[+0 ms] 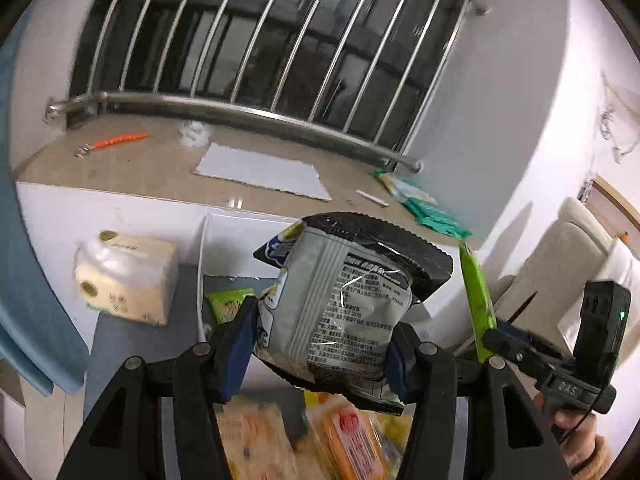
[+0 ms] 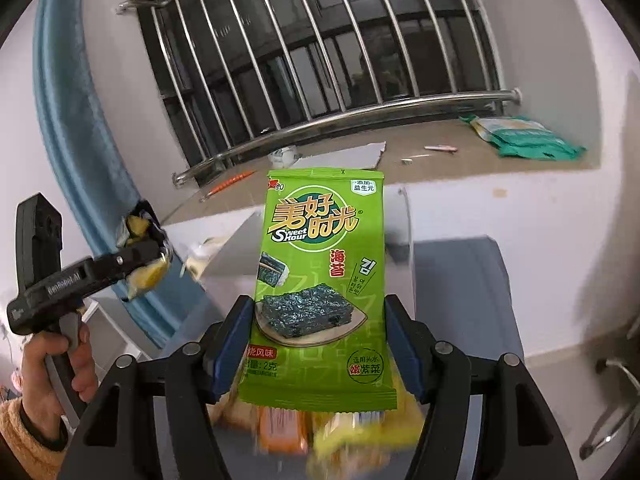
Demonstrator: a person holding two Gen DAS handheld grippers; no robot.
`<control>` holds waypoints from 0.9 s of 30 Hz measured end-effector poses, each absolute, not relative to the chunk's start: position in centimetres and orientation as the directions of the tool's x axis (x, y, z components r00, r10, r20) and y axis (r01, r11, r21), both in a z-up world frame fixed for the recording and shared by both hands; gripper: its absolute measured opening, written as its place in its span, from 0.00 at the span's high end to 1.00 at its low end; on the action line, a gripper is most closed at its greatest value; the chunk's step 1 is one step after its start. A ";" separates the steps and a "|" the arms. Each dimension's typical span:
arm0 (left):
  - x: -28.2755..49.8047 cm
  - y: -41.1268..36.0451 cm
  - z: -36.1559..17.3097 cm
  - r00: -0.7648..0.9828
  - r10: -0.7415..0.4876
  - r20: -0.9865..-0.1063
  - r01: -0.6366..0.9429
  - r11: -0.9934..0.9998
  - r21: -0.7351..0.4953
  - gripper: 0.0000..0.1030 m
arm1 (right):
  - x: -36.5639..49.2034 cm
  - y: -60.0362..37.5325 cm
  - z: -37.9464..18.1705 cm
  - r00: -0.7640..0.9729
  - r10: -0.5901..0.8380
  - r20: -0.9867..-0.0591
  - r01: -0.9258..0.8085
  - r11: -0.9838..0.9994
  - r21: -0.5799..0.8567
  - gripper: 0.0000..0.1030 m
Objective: Organize snacks
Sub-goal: 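Lower both held bags into the white box and open both tools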
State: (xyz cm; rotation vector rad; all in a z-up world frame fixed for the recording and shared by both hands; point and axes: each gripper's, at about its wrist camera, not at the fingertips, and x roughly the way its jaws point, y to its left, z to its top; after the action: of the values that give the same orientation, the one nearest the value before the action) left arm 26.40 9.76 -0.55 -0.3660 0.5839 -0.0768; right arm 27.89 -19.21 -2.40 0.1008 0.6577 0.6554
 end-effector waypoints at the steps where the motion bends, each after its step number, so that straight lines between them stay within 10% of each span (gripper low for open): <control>1: 28.0 9.9 -0.6 0.824 -0.164 -0.542 -0.043 0.936 -0.349 0.42 | 29.4 -18.4 -2.1 0.603 0.579 -0.549 -0.532 0.805 0.265 0.32; 7: 33.9 10.2 -2.3 0.771 -0.126 -0.624 -0.079 0.954 -0.291 0.37 | 36.2 -15.4 -1.9 0.588 0.543 -0.599 -0.506 0.825 0.252 0.31; 10: 35.8 10.5 -4.0 0.695 -0.079 -0.714 -0.147 0.957 -0.249 0.00 | 38.6 -14.2 -2.9 0.562 0.514 -0.648 -0.495 0.837 0.234 0.04; 27: 24.6 9.1 -0.6 0.792 -0.074 -0.606 -0.072 0.974 -0.213 0.00 | 31.7 -20.2 0.4 0.647 0.565 -0.512 -0.501 0.821 0.274 0.00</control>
State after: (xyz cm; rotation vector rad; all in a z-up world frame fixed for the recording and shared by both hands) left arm 24.64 9.12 -0.61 -0.2307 0.6579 -0.0012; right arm 31.68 -20.19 0.38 0.1112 0.6195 0.6077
